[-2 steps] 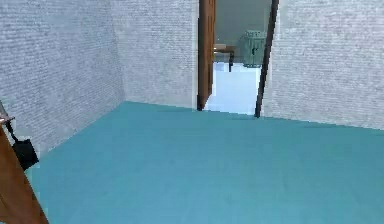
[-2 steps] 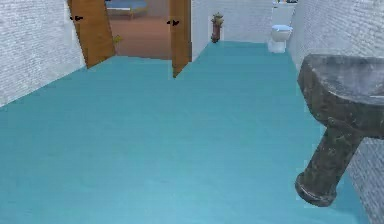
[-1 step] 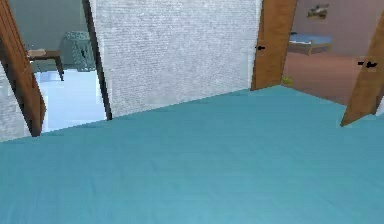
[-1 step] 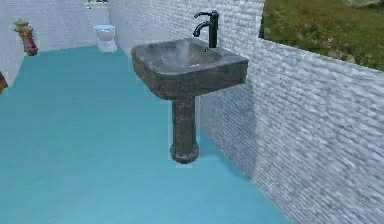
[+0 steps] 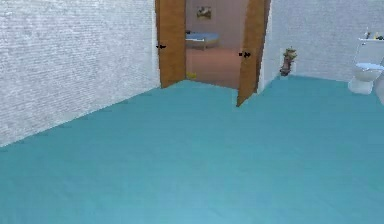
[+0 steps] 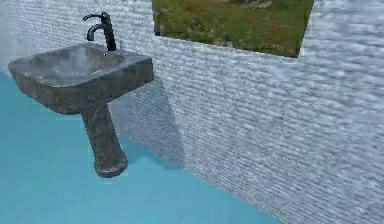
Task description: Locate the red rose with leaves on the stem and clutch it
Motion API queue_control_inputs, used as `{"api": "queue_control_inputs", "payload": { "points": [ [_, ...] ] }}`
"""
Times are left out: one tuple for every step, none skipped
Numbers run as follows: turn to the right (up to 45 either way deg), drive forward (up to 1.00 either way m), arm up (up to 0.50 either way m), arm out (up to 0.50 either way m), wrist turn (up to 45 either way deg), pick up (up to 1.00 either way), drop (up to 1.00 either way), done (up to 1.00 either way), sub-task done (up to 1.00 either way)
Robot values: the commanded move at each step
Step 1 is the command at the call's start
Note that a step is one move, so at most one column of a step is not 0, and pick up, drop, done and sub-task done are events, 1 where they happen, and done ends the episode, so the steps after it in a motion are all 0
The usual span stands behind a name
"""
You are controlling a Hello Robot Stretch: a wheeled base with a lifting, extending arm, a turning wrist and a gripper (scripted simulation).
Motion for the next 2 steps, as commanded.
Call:
{"api": "queue_control_inputs", "payload": {
  "points": [
    [0.0,1.00,0.00,0.00,0.0,0.00,0.00,0.00,0.00],
    [3.0,0.00,0.00,0.00,0.0,0.00,0.00,0.00,0.00]
  ]
}}
